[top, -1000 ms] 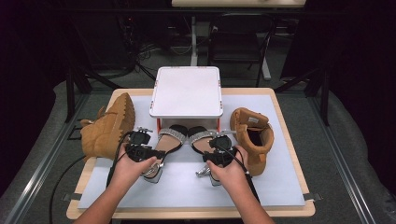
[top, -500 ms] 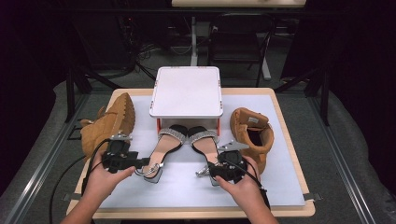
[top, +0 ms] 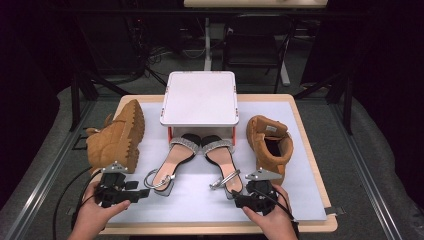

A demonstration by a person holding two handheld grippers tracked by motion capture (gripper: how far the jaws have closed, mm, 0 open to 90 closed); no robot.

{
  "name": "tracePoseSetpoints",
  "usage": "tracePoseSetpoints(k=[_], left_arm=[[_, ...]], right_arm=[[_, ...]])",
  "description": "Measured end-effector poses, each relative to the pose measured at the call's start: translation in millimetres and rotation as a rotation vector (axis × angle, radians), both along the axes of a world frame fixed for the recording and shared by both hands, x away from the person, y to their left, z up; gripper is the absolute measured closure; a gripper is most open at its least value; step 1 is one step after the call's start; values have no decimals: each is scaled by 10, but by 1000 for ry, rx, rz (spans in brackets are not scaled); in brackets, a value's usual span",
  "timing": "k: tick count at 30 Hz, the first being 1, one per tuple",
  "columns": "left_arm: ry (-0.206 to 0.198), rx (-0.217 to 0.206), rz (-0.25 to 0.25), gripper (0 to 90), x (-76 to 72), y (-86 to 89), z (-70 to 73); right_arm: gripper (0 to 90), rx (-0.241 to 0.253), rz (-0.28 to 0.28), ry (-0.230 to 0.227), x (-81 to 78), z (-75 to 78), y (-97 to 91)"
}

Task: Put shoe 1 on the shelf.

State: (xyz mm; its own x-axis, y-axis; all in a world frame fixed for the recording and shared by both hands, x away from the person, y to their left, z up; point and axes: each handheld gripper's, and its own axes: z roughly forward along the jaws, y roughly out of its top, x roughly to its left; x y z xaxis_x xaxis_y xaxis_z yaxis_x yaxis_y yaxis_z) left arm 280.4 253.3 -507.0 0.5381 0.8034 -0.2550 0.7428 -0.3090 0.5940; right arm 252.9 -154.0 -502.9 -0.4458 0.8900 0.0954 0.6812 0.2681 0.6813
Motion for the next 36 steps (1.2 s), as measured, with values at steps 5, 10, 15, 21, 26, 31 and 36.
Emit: tracePoseSetpoints(k=[5,10,15,21,26,31,36], left_arm=[[6,-6,-34,398,-18,-57,-161],[-13,8,-73,394,-3,-172,-217],[-54,12,-81,384,48,-273,-235],[-64,51,-88,415,71,-379,-233],[-59,36,-94,416,67,-410,-215],[-50,23,-119,416,42,-499,-217],[-51,21,-133,416,26,-558,-219]], right_arm=[[331,-10,4,20,13,-168,21],[320,-2,10,32,39,-285,69],[356,-16,2,48,59,-347,130],[394,-27,-38,49,61,-352,209],[401,-28,-47,48,44,-352,241],[399,-27,-33,65,-1,-344,334],[391,-11,-19,76,-23,-343,393]])
